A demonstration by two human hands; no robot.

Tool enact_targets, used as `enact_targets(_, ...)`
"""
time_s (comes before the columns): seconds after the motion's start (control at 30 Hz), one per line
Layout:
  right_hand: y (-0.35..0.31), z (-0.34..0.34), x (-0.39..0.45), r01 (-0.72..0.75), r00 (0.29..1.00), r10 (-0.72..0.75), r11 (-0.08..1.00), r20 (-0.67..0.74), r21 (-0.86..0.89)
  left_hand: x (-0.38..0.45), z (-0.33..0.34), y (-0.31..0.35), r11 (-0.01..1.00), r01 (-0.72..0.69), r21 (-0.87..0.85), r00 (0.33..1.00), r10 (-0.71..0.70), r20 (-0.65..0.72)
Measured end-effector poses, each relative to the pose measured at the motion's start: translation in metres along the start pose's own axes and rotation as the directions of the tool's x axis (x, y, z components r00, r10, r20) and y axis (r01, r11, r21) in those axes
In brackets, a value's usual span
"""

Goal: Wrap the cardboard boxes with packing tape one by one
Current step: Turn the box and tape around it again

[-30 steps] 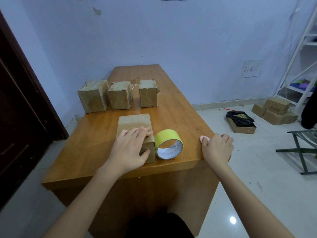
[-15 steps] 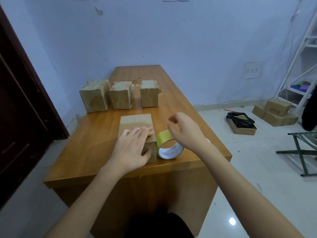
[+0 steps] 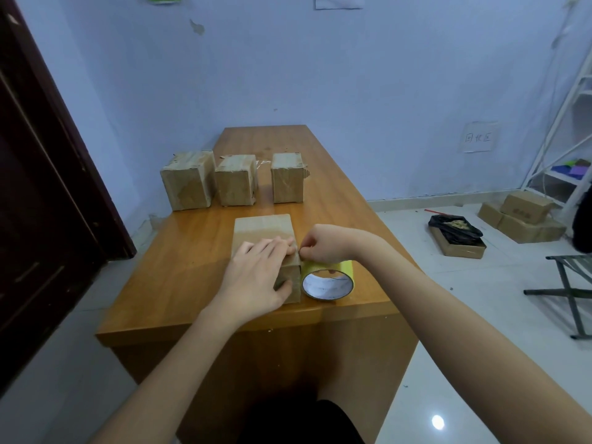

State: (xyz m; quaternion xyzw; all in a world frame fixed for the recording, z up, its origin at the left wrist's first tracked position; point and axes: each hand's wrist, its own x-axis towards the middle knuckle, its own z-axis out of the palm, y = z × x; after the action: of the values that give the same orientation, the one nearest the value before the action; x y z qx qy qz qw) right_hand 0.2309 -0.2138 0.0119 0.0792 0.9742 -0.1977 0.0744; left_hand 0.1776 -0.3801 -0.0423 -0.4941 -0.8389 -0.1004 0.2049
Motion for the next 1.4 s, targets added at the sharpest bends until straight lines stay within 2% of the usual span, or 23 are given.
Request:
enact_targets(0.4,0.005,0.005,-0.006,-0.017,0.996,0.025,0.995,-0.084,0.097,0.002,0.001,0.002,0.999,0.037,-0.033,0.999,-0.038,-0.010)
enact_targets(0.87,-0.009,0.013,-0.012,-0.073,0.952,0.036,0.991,-0.305,-0.109,0.002,-0.001,0.006,0.998,0.035,-0.044,0.998,-0.037,-0.045)
enact_targets(1.2,-0.027,0.011,-0.016,-0.102,0.927,0.004,0.965,-0.376,-0.242,0.003,0.000,0.007,0.996,0.034,-0.084,0.996,-0.040,-0.074)
enact_targets(1.4,-0.036,0.001,-0.032,-0.112,0.926,0.016,0.966,-0.376,-0.234,0.008,0.006,0.018,0.995,0.103,0.004,0.987,-0.102,-0.124)
